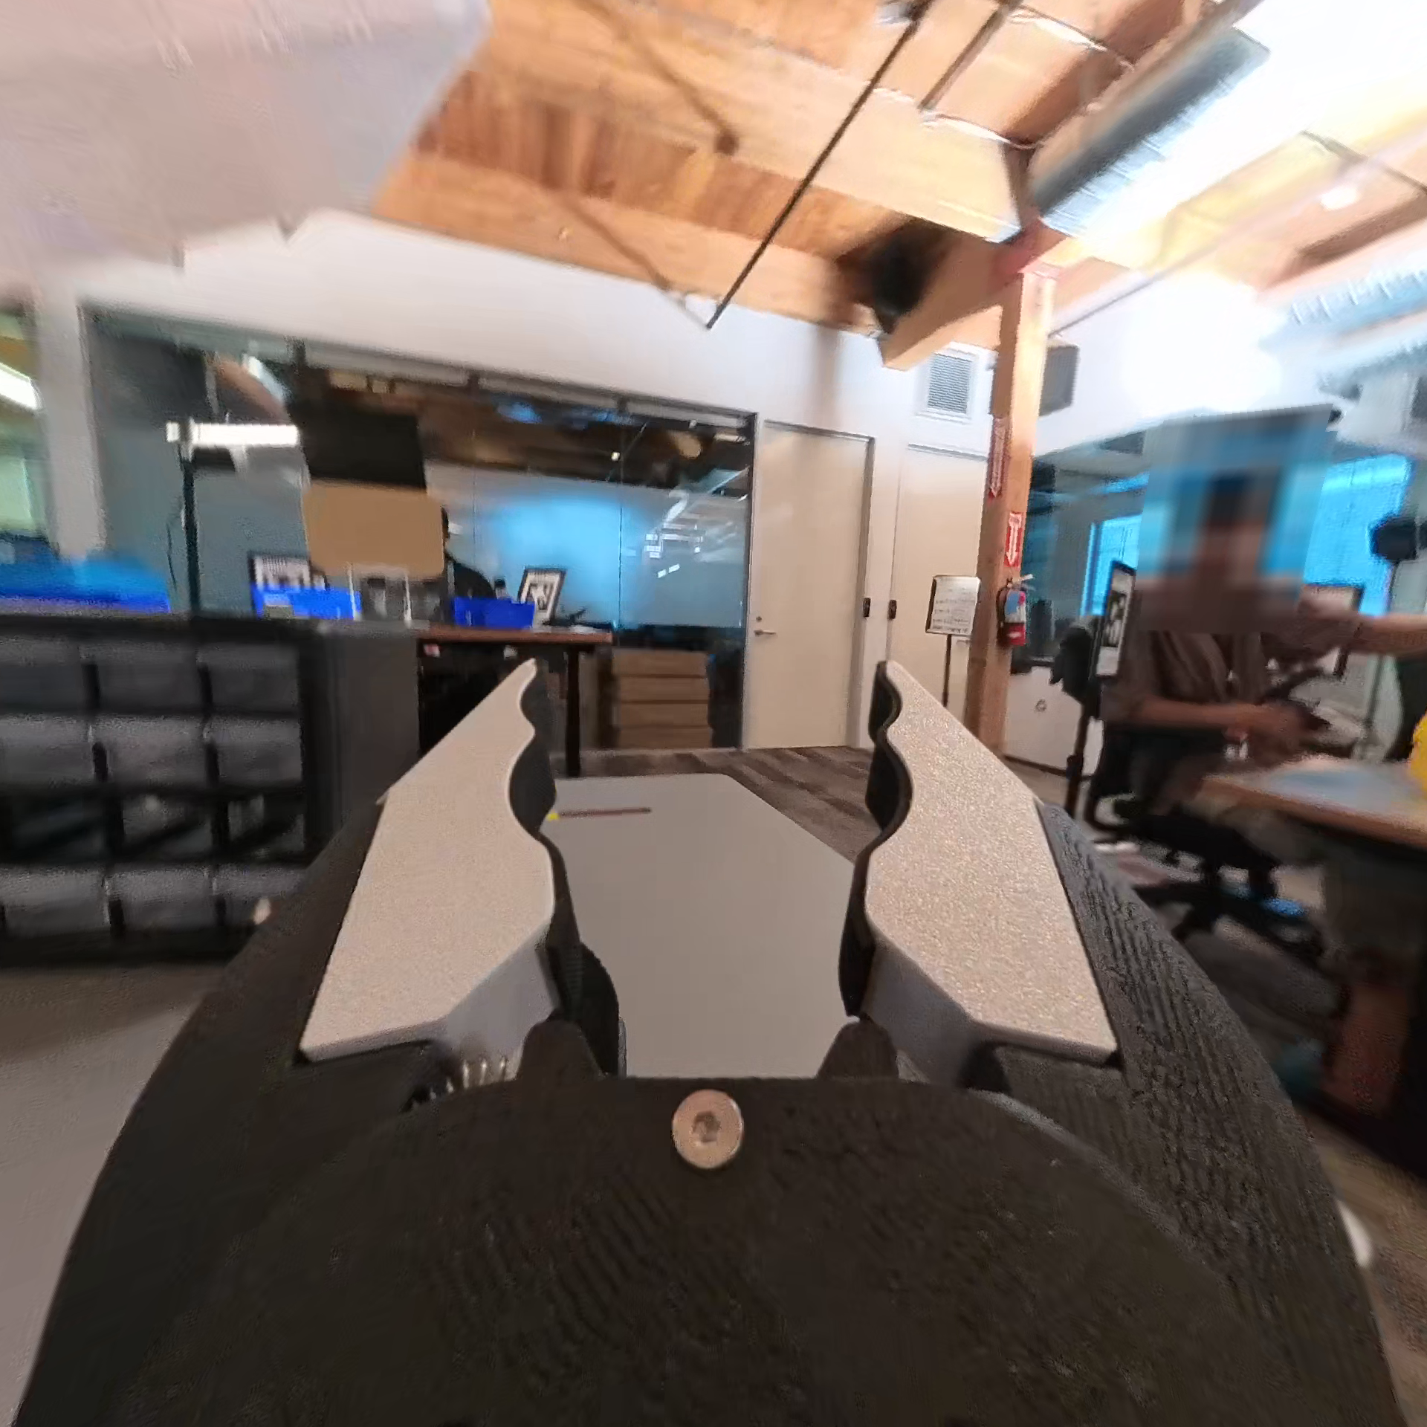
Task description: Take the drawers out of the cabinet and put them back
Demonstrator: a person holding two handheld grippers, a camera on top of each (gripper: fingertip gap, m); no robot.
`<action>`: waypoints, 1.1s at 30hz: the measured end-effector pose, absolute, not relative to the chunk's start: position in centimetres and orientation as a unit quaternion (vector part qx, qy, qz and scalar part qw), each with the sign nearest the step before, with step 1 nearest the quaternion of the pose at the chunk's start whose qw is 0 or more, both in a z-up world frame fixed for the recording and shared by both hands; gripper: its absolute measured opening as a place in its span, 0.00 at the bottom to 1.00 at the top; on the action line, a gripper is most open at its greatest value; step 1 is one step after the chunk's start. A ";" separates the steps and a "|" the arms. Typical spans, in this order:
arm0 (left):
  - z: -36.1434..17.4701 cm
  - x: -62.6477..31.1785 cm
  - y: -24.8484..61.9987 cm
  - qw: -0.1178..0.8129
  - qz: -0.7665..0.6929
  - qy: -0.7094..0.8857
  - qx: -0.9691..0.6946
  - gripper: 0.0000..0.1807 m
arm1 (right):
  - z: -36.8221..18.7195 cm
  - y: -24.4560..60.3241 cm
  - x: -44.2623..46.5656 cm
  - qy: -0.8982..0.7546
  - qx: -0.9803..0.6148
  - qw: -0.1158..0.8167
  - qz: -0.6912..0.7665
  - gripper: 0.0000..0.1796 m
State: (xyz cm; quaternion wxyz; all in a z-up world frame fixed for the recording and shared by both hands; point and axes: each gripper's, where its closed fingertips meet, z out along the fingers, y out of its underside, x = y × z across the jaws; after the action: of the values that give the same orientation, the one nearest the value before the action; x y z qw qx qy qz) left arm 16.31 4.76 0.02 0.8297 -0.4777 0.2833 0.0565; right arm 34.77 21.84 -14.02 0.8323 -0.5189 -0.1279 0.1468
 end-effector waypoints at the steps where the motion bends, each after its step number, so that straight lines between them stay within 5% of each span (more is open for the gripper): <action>1: -0.1 18.2 6.3 0.824 0.022 0.292 -0.485 0.01 | -14.2 22.3 36.2 -0.100 -0.517 0.833 0.167 0.45; 16: -16.2 33.4 24.0 0.673 -0.099 0.349 -0.645 0.02 | -18.7 28.5 49.0 0.069 -0.596 0.793 0.108 0.40; 33: -25.6 34.8 27.8 0.642 -0.007 0.361 -0.677 0.05 | -17.9 28.9 42.2 -0.076 -0.595 0.788 0.136 0.31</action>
State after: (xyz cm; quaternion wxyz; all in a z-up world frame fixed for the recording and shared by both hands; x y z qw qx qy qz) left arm 34.82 27.78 -25.59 0.6421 -0.6765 0.3606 -0.0074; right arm 42.19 28.91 -17.93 0.7882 -0.5953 -0.0764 0.1362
